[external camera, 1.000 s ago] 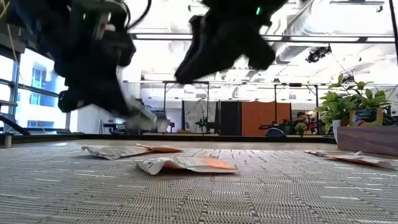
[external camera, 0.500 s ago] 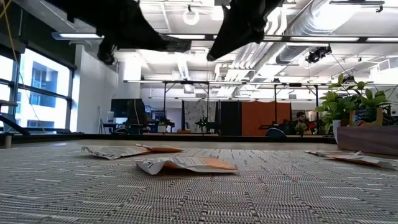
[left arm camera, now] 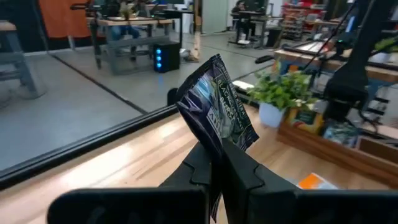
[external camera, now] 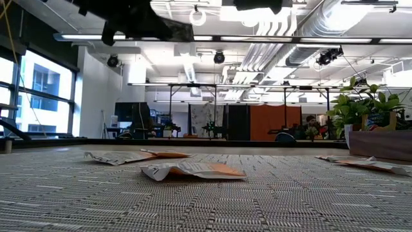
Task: Pick & Place Tea
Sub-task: Put the black tea bag into the middle section of the wooden organizer
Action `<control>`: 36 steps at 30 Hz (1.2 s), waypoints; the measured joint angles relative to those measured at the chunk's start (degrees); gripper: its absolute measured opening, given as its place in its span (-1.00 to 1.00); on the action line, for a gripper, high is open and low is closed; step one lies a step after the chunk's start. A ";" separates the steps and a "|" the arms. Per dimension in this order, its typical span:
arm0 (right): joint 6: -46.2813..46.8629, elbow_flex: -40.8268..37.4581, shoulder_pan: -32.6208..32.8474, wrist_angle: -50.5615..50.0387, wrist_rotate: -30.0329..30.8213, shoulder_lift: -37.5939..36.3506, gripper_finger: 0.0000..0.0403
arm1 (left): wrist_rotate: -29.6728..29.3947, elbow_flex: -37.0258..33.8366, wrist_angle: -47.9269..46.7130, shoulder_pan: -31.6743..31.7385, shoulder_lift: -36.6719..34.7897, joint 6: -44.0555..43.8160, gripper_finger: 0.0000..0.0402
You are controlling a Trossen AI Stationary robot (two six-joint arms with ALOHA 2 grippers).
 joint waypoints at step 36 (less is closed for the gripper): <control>14.16 -38.00 -7.76 68.09 -23.34 4.44 -0.53 | 33.11 -0.05 22.45 16.11 10.84 4.33 -0.97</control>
